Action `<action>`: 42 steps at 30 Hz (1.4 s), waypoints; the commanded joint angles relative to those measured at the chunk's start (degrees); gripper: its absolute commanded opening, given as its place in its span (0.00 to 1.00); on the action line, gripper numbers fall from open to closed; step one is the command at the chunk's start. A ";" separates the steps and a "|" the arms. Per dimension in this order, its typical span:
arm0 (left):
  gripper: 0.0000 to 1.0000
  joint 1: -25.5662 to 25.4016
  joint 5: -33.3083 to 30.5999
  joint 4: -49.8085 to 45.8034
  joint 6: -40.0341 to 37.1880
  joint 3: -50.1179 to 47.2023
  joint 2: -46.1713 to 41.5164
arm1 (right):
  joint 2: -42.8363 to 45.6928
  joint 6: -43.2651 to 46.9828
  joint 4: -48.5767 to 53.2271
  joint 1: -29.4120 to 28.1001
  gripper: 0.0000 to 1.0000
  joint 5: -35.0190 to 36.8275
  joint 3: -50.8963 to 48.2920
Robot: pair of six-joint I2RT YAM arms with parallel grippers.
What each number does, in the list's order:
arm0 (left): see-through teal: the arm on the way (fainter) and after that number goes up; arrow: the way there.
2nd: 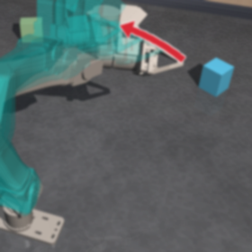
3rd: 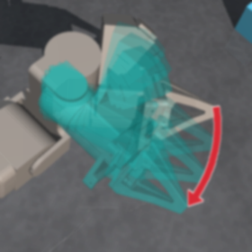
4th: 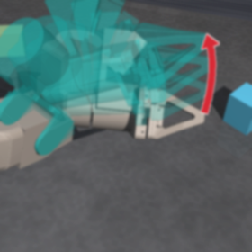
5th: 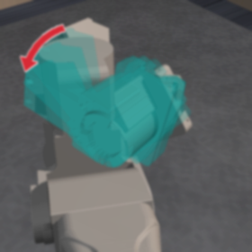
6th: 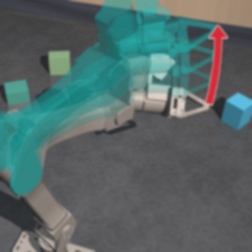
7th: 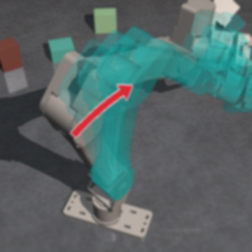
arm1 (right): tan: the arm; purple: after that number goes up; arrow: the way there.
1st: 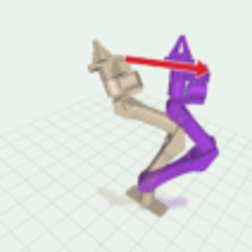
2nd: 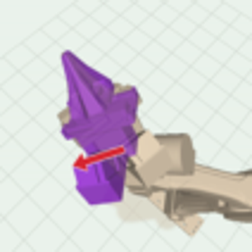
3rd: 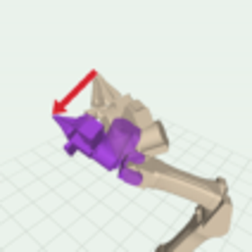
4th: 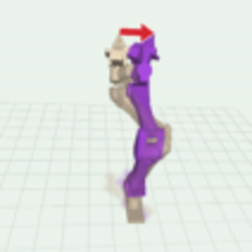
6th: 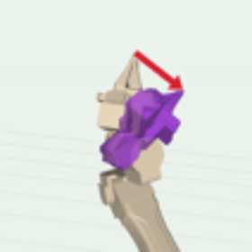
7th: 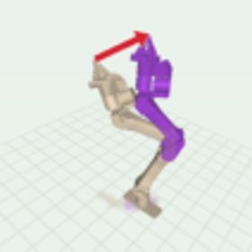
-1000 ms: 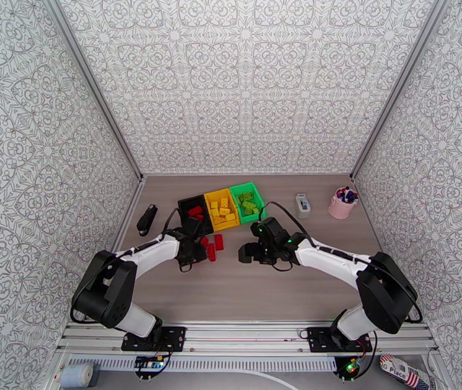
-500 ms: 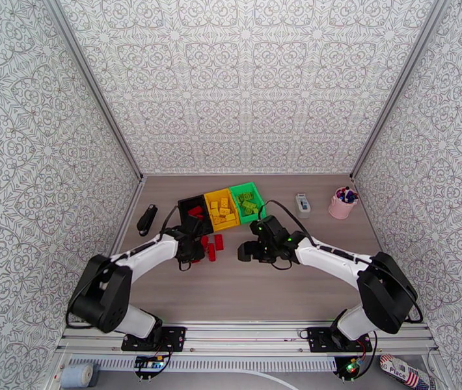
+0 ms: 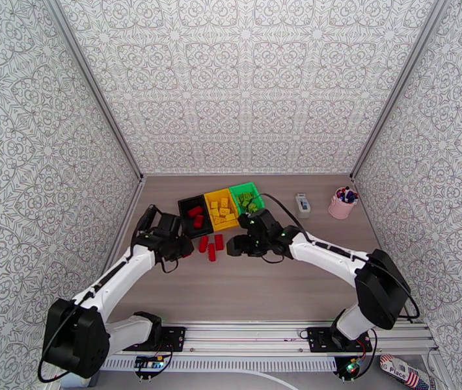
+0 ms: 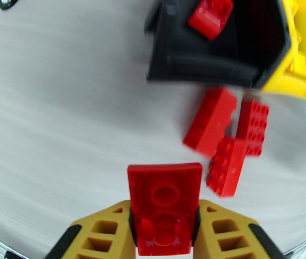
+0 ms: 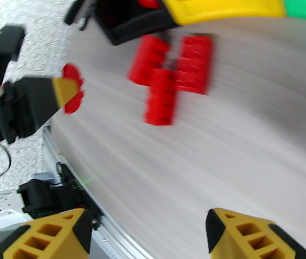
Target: Sort the legos into containers by color
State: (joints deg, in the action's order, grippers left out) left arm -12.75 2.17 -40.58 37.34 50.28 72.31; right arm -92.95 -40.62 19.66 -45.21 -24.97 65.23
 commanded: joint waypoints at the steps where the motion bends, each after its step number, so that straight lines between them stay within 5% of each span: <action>1: 0.31 1.77 3.10 0.50 -4.07 7.05 4.51 | -1.96 -1.08 -1.06 -0.78 0.71 -1.58 3.97; 8: 0.32 3.99 2.80 -1.14 -9.04 21.14 17.26 | -1.40 1.03 4.93 -0.84 0.70 2.66 7.88; 14: 0.61 5.30 2.04 -2.39 -9.48 27.49 23.13 | 1.99 2.57 8.21 -0.66 0.73 6.88 5.73; 21: 0.73 3.05 0.35 -1.96 -9.53 23.39 18.28 | 7.38 3.83 8.89 0.29 0.83 11.83 -0.19; 25: 0.76 1.40 -0.51 -1.71 -9.66 19.28 14.17 | 9.41 4.74 10.24 1.37 0.98 14.50 -1.43; 42: 0.89 -10.35 -5.78 -4.04 -3.24 12.17 5.13 | 10.35 4.99 10.96 5.31 0.98 19.79 -3.14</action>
State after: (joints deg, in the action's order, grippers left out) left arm -21.23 -1.23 -43.00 31.55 63.18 79.09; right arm -83.94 -35.99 30.81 -40.53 -8.45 64.27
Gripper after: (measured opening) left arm 0.888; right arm 0.986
